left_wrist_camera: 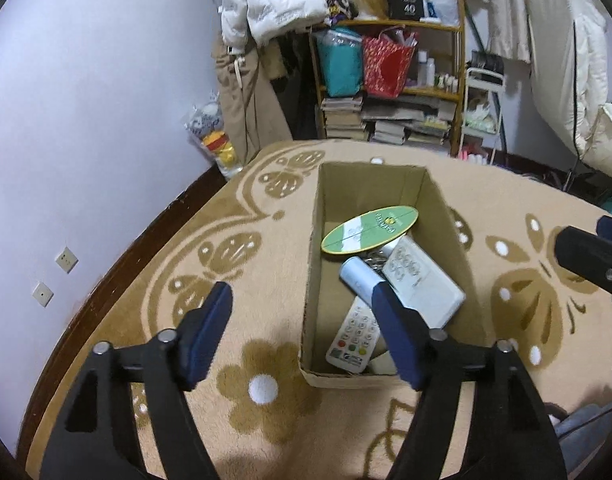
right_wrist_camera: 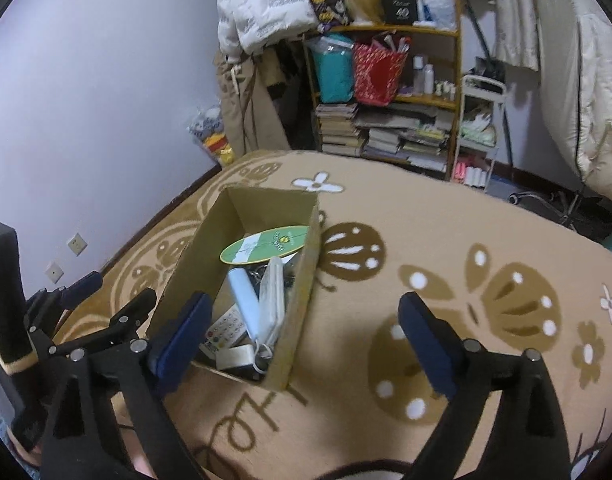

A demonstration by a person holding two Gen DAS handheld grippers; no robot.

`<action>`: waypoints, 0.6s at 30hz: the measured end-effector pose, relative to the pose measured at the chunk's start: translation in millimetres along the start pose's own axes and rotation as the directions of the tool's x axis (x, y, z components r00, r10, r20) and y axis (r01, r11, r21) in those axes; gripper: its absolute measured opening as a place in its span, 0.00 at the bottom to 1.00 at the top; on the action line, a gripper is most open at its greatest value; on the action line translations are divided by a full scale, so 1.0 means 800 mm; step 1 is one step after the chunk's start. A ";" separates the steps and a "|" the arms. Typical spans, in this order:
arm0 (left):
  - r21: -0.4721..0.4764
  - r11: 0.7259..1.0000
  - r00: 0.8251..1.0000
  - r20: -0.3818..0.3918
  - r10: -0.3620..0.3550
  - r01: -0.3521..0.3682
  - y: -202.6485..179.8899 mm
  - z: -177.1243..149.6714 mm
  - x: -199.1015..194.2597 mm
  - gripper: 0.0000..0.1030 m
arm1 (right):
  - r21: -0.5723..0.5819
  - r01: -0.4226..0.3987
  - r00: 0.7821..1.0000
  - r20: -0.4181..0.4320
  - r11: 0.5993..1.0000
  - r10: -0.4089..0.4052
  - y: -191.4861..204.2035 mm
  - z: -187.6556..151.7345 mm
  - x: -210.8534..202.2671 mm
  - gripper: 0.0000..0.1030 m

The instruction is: Organize rigid objects

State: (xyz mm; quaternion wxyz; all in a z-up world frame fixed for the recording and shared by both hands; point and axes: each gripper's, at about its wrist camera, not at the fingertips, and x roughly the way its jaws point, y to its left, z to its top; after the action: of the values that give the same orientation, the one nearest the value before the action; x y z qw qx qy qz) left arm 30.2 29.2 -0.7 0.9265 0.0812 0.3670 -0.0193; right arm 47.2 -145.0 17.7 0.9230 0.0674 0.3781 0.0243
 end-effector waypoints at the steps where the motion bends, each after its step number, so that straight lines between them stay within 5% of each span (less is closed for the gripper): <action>1: -0.001 1.000 1.000 0.007 -0.003 0.003 -0.001 -0.001 -0.006 0.79 | 0.006 0.010 1.000 0.019 1.000 -0.010 -0.004 -0.004 -0.010 1.00; 6: -0.018 1.000 0.993 0.121 0.004 -0.002 -0.003 -0.009 -0.044 0.99 | -0.008 0.028 0.997 0.076 1.000 -0.027 -0.015 -0.021 -0.038 1.00; 9: -0.037 0.999 0.983 0.180 0.025 -0.019 -0.002 -0.015 -0.066 0.99 | -0.012 0.040 0.993 0.116 0.999 -0.038 -0.020 -0.032 -0.049 1.00; 18: -0.037 0.999 0.983 0.183 0.031 -0.025 0.003 -0.026 -0.089 0.99 | -0.004 0.052 0.980 0.191 0.999 -0.050 -0.024 -0.062 -0.064 1.00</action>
State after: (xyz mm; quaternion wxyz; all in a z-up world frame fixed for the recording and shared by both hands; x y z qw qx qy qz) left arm -35.2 33.5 33.4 0.9578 0.0682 0.2790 -0.0072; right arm -24.4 -163.9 15.5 0.9556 0.0555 0.2894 -0.0041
